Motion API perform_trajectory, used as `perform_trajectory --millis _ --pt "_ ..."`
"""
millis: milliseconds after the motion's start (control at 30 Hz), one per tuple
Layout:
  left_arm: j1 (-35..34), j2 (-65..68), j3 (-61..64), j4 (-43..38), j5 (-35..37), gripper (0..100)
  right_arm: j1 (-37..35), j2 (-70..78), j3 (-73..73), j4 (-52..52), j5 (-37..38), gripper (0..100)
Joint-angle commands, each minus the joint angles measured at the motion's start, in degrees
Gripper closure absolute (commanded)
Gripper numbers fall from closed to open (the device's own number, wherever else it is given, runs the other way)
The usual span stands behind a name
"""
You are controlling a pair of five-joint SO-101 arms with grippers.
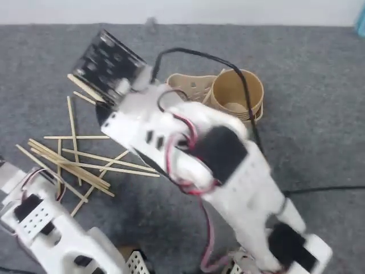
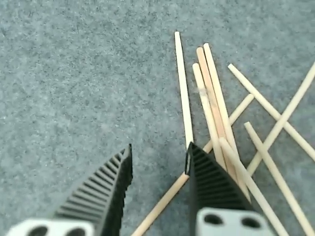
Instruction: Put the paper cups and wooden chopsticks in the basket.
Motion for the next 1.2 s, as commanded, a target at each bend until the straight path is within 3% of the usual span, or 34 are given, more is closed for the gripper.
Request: perform_trajectory --millis 0,233,500,733,1067,1167 --pt "0.53 -0.09 -1.27 -1.32 -0.35 83 -1.19 -14.73 12.84 -9.63 1.05 99.0" --pt "0.53 -0.09 -1.27 -1.32 -0.35 83 2.95 -33.98 32.62 -30.2 0.53 99.0" --pt "0.35 -0.09 -1.27 -1.32 -0.44 83 15.16 -36.44 33.32 -37.85 -20.84 99.0" --pt "0.26 -0.09 -1.27 -1.32 -0.44 83 19.47 -36.09 36.4 -42.51 -21.36 99.0" --pt "0.26 -0.53 -0.66 -1.41 -0.53 83 20.97 -35.82 56.35 -71.87 -21.01 99.0" --pt "0.44 -0.53 -0.66 -1.41 -0.53 83 20.97 -35.82 58.55 -73.45 -20.92 99.0"
